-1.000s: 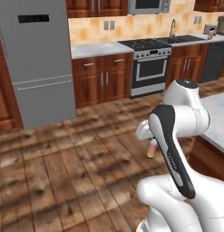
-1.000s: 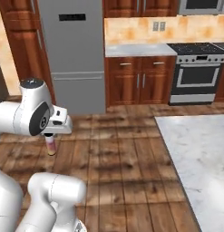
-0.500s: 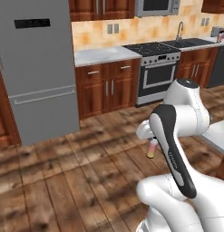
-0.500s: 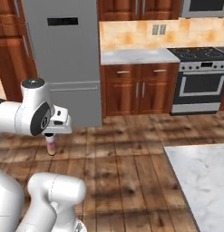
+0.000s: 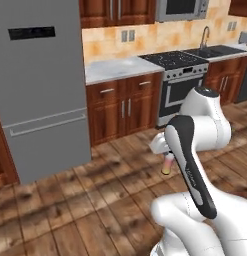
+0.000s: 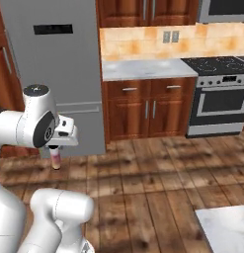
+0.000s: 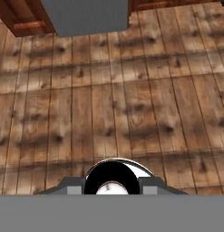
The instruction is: Place the large bottle from the dining counter next to the other large bottle outside the sink, and place the small bottle from the dining counter next to the other small bottle inside the sink.
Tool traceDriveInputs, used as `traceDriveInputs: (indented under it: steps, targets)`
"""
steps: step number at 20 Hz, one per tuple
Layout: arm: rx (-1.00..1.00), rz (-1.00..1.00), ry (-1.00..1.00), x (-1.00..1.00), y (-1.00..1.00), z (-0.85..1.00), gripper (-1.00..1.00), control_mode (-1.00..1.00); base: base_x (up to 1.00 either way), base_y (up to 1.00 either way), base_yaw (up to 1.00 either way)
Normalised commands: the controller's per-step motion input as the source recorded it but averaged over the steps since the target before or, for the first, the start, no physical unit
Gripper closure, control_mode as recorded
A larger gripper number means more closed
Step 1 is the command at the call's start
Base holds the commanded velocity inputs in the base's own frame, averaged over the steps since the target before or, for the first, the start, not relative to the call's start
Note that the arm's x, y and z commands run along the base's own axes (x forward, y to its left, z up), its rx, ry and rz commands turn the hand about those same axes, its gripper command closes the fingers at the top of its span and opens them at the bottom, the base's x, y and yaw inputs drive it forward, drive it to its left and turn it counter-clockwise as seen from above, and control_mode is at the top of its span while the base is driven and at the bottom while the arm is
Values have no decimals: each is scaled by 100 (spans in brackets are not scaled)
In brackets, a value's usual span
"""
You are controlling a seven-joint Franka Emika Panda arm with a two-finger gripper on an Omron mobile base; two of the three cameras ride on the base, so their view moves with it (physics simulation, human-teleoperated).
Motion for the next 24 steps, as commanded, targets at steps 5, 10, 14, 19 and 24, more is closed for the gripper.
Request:
traceDriveInputs:
  steps: [5,10,14,19,24]
  targets:
    - [0,0,0,0,0,0,100,100,100,0,-11]
    - [0,0,0,0,0,0,100,100,100,0,-16]
    - [0,0,0,0,0,0,100,100,91,0,-28]
    - [0,0,0,0,0,0,100,100,84,0,-35]
    - [0,0,0,0,0,0,100,100,70,0,-36]
